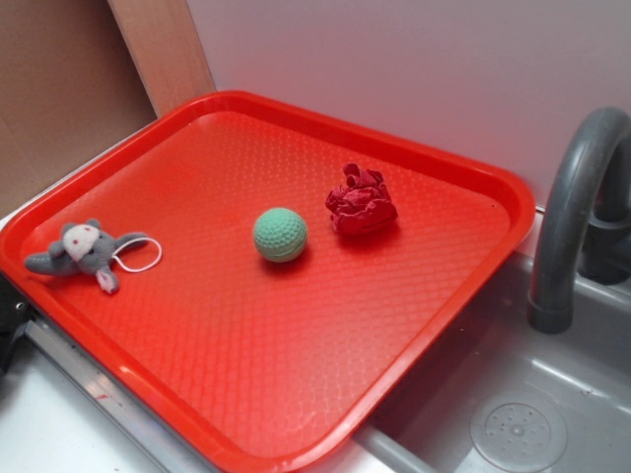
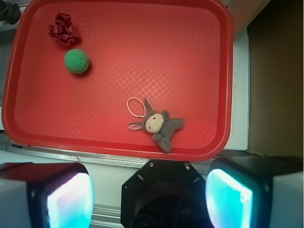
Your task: Grab the green ball.
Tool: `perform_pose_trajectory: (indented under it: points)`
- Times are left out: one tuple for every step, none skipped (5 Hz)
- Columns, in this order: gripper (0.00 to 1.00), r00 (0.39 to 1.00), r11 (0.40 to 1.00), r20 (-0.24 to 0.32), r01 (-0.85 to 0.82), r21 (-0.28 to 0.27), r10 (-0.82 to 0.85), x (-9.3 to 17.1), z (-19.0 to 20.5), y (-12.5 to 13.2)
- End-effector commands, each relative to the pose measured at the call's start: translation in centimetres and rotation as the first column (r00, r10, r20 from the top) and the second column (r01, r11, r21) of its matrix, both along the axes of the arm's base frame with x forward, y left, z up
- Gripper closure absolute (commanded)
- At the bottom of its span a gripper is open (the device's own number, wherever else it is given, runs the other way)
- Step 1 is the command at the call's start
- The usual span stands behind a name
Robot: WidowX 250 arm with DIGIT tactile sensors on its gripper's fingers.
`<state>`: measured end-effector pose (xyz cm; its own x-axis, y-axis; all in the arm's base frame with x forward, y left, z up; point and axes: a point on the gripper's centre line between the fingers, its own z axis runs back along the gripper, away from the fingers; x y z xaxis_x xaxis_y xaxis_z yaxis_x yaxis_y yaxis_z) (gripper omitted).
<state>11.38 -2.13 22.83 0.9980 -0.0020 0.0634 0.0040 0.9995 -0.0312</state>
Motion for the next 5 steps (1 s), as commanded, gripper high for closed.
perform_pose_trajectory:
  points:
    - [0.00, 0.967, 0.972, 0.098, 0.234, 0.004, -0.233, 6.1, -0.4, -3.7]
    - [0.00, 0.915, 0.922, 0.134, 0.387, -0.030, -0.380, 8.2, -1.3, -6.7]
    - [0.00, 0.874, 0.882, 0.124, 0.470, 0.038, -0.471, 9.9, -4.0, -9.5]
    - [0.00, 0.865, 0.869, 0.088, 0.491, 0.062, -0.495, 12.0, -6.6, -11.2]
    - [0.00, 0.868, 0.870, 0.060, 0.492, 0.033, -0.493, 13.6, -9.4, -11.9]
